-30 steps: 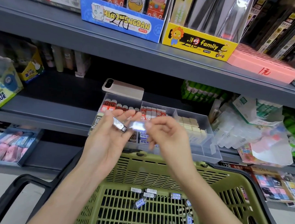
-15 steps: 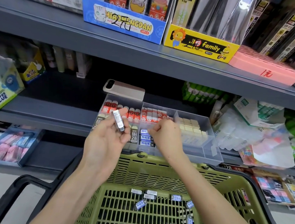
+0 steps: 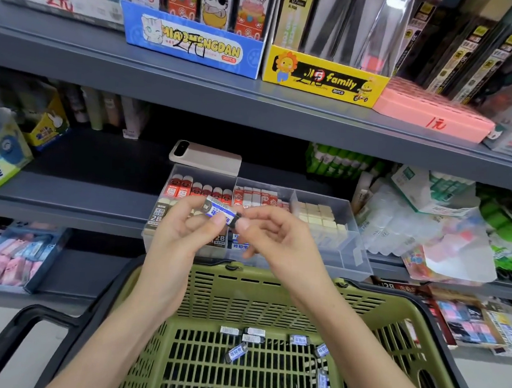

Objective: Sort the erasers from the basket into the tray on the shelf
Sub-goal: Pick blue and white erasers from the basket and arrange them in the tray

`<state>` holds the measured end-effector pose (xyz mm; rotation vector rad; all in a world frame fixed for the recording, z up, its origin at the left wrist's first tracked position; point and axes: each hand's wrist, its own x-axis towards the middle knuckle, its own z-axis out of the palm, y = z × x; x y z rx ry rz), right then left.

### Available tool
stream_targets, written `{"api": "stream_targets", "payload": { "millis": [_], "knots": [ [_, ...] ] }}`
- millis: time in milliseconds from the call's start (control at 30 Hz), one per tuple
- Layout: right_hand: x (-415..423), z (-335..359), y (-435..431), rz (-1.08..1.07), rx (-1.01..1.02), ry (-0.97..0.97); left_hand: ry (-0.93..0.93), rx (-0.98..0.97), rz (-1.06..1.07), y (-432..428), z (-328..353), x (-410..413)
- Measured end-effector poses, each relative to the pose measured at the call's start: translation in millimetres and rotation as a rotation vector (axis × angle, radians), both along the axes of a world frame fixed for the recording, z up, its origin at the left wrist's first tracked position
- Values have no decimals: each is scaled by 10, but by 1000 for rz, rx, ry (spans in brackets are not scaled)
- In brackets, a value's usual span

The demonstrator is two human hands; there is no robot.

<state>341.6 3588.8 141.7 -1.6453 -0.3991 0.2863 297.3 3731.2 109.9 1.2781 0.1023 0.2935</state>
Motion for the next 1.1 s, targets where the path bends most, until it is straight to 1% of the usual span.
{"api": "stream_targets", "payload": {
  "millis": [133, 200, 233, 267, 333, 433, 533, 567, 600, 700, 767, 800, 867, 967, 1033, 1100],
  "knots": [
    [-88, 2, -49, -7, 46, 165, -55, 0, -27, -92, 4, -6],
    [-127, -22, -94, 9, 128, 246, -68, 13, -30, -149, 13, -4],
    [-134, -27, -125, 13, 196, 290, -75, 59, -25, -174, 23, -4],
    [-133, -22, -162, 15, 268, 335, -78, 133, -6, -195, 35, 0],
    [-117, 1, -243, 32, 379, 400, -87, 349, 50, -242, 66, 22],
    [-80, 20, -343, 59, 384, 385, -131, 664, 83, -326, 121, 44],
    [32, 32, -456, 24, 405, 393, -176, 918, 35, -353, 90, 38],
    [89, 42, -495, 1, 358, 370, -186, 1013, 21, -339, 52, 33],
    [155, 47, -529, -26, 259, 319, -197, 1113, 16, -315, 7, 28],
    [367, 24, -573, -70, -138, 115, -227, 1423, 11, -227, -123, 10],
    [496, 17, -542, -29, -419, -13, -239, 1535, 2, -161, -217, -3],
    [547, 26, -511, 3, -536, -66, -245, 1558, -3, -130, -259, -8],
    [627, 65, -432, 66, -704, -151, -260, 1576, 0, -75, -334, -9],
    [667, 159, -305, 200, -969, -277, -235, 1561, -2, -40, -405, -16],
    [678, 185, -229, 297, -1095, -310, -226, 1540, -7, -30, -437, -14],
    [686, 174, -179, 370, -1173, -316, -231, 1531, -8, -30, -446, -12]
  ]
}}
